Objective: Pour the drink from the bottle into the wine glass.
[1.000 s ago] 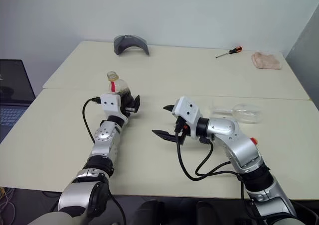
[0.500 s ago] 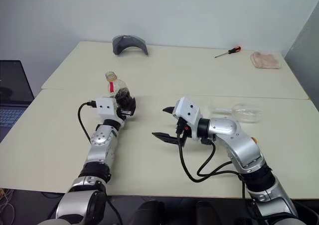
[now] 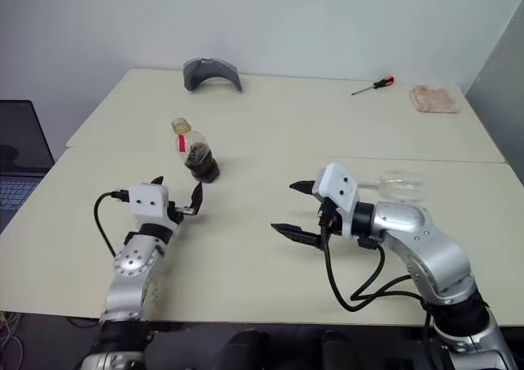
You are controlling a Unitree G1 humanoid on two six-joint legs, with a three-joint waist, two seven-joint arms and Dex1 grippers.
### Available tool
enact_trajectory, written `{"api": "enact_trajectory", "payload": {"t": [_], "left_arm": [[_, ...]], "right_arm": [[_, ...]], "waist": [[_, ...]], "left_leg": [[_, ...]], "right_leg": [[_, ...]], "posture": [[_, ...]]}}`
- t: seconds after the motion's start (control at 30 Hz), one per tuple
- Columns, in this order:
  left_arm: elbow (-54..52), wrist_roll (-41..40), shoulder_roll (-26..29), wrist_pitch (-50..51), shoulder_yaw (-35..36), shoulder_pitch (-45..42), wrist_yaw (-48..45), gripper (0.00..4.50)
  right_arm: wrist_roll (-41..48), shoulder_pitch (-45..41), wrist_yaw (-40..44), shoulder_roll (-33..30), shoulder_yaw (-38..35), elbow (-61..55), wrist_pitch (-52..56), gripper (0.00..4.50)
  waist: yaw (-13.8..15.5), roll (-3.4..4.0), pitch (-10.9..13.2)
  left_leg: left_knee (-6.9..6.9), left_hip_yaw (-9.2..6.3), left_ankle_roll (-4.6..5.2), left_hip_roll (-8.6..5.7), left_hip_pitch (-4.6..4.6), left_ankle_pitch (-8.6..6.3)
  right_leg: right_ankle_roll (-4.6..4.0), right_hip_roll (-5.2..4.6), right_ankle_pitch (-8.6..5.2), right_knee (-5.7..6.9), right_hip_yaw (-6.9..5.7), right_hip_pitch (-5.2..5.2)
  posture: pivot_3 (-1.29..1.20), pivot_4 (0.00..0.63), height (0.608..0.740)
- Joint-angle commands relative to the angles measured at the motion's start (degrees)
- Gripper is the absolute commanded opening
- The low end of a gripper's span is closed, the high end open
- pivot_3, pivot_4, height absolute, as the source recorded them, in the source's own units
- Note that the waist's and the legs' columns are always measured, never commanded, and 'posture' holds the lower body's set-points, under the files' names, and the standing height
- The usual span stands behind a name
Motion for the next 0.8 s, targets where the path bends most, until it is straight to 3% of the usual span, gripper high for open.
{"api": "enact_trajectory", "payload": {"t": [0.03, 0.17, 0.3, 0.43, 0.53, 0.57, 0.7, 0.8], "left_arm": [[-8.7, -1.0, 0.8, 2.1, -2.7, 1.9, -3.8, 4.46], [-11.7, -2.8, 2.0, 4.0, -8.8, 1.8, -12.5, 4.46], [-10.8, -5.9, 2.2, 6.6, -10.3, -1.1, -17.6, 4.46], [-8.8, -7.3, 3.5, 7.8, -12.6, -5.7, -24.1, 4.46], [-6.6, -7.4, 3.5, 7.8, -13.2, -8.8, -25.8, 4.46], [-6.0, -7.4, 3.3, 7.7, -13.1, -9.5, -26.0, 4.46], [-4.7, -5.8, 3.9, 5.0, -15.6, -11.8, -29.7, 4.46], [-4.8, -5.5, 4.5, 4.0, -17.0, -12.3, -32.0, 4.46]], "right_arm": [[0.5, 2.7, -2.7, -1.6, -5.3, -2.9, -0.1, 4.5], [-5.8, 9.3, -6.4, -4.3, -8.8, -2.9, -6.0, 4.5], [-13.0, 13.5, -9.4, -6.4, -9.5, -2.5, -13.2, 4.5], [-27.2, 17.7, -15.2, -9.4, -6.4, -0.2, -23.0, 4.5], [-33.2, 18.4, -18.2, -9.0, -3.5, 0.0, -16.8, 4.5], [-32.7, 18.4, -19.3, -7.1, -3.9, -0.4, -13.8, 4.5], [-16.4, 15.8, -22.1, 10.9, -11.5, -5.4, 9.3, 4.5], [-10.0, 12.5, -26.7, 23.3, -17.6, -7.5, 22.4, 4.5]], "waist": [[0.3, 0.0, 0.0], [1.0, -0.01, 0.0], [0.8, 0.0, 0.0], [0.5, 0.02, 0.0], [0.2, 0.02, 0.0], [0.1, 0.02, 0.0], [0.0, 0.05, 0.0], [0.0, 0.07, 0.0]], "left_leg": [[0.01, 0.0, 0.0, 0.0, -0.01, 0.0], [0.02, 0.05, 0.0, -0.06, -0.01, 0.0], [0.0, 0.12, 0.0, -0.06, 0.0, 0.0], [-0.01, 0.07, 0.0, -0.01, 0.02, 0.0], [0.0, 0.12, 0.0, -0.02, 0.04, 0.01], [0.0, 0.11, 0.0, -0.01, 0.03, 0.01], [-0.02, 0.03, -0.05, 0.06, 0.05, 0.03], [-0.04, 0.04, -0.08, 0.07, 0.04, 0.05]], "right_leg": [[0.0, 0.0, 0.0, -0.01, 0.0, 0.02], [0.0, -0.04, 0.0, -0.06, 0.01, 0.05], [0.0, -0.03, -0.01, -0.03, 0.05, 0.0], [0.02, 0.07, -0.02, 0.0, 0.02, 0.01], [0.02, 0.08, -0.02, 0.0, 0.07, 0.01], [0.02, 0.09, -0.02, 0.0, 0.06, 0.01], [0.01, 0.14, -0.02, 0.03, 0.02, 0.02], [0.0, 0.15, -0.02, 0.05, 0.05, 0.0]], "posture": [[0.0, 0.15, 0.74], [0.0, 0.15, 0.74], [0.0, 0.15, 0.74], [0.0, 0.15, 0.74], [0.0, 0.15, 0.74], [0.0, 0.15, 0.74], [0.0, 0.15, 0.74], [0.0, 0.15, 0.74]]}}
